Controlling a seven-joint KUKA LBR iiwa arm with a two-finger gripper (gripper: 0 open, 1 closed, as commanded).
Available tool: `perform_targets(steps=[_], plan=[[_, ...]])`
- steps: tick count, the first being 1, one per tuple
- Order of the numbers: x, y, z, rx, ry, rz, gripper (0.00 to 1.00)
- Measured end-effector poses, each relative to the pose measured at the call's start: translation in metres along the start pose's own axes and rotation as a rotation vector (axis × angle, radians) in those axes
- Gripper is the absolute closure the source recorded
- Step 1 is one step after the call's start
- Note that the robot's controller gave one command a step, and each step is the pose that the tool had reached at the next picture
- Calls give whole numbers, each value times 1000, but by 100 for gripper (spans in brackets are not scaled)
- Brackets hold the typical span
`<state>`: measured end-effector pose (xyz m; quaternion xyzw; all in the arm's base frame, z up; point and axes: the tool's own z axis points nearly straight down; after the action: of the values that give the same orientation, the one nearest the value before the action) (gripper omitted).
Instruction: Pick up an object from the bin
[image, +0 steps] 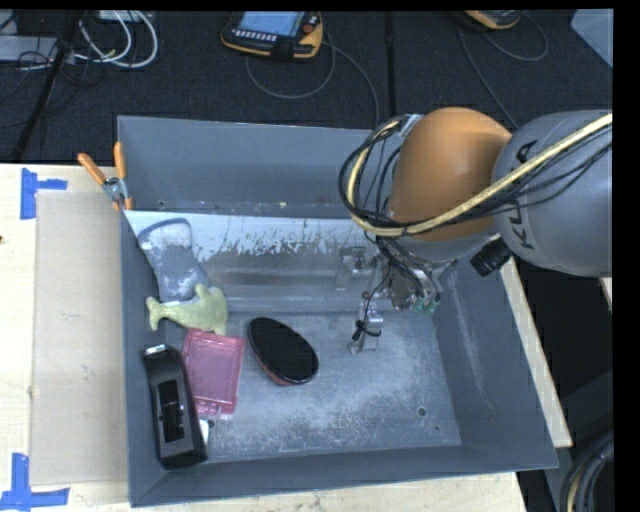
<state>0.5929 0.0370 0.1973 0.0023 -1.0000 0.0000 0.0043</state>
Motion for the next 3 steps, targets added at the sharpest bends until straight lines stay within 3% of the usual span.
perform_targets(steps=[2,3], plan=[[-1,0,-5,-1,-8,1,0],[14,10,21,-1,-8,13,0]])
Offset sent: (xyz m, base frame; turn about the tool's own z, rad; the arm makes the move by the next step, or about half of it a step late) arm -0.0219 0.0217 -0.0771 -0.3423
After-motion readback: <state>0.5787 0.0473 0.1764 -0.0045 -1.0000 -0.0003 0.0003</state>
